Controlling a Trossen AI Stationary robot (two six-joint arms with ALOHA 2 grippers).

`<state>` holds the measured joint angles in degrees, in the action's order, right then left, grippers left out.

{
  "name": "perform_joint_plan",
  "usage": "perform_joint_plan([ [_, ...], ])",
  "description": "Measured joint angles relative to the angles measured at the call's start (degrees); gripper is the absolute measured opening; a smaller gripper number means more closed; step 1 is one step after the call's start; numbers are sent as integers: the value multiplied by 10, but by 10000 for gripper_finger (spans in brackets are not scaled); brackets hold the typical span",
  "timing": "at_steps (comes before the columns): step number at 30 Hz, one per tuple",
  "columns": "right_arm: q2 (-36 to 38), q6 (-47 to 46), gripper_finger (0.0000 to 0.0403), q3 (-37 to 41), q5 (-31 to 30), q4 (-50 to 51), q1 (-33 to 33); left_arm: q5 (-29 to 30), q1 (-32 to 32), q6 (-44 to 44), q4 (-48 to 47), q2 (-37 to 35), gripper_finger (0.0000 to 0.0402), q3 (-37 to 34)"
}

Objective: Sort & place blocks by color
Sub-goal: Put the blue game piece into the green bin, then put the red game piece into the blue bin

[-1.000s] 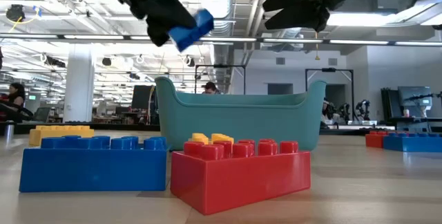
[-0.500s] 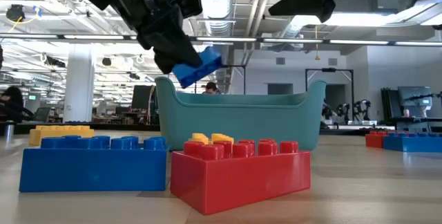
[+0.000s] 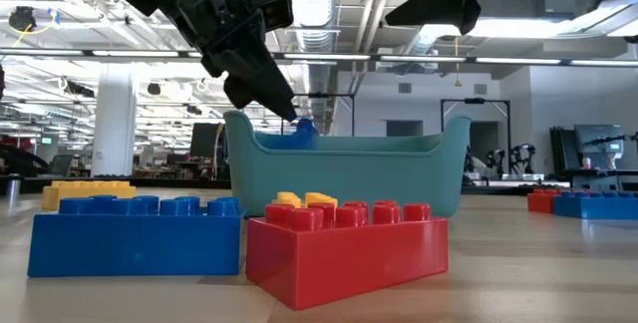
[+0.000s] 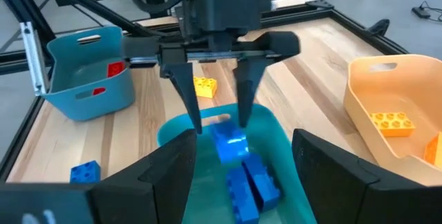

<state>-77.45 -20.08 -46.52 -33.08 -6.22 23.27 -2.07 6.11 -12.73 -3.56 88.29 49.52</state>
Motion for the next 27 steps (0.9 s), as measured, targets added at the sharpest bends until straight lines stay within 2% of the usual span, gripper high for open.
perform_joint_plan([
  [4,0,0,260,0,1,0,4,-2,0,-7,7,0,258,0],
  [9,0,0,260,-1,1,-2,7,-2,-1,-5,3,0,273,21],
  [14,0,0,260,-10,0,0,13,5,-1,30,-21,-37,261,46],
  [19,0,0,260,-20,0,5,28,83,-1,60,-16,-108,245,47],
  [23,0,0,260,-20,-5,7,34,121,1,62,-5,-133,233,47],
  [27,0,0,260,-20,-15,11,33,135,12,57,63,-133,219,9],
])
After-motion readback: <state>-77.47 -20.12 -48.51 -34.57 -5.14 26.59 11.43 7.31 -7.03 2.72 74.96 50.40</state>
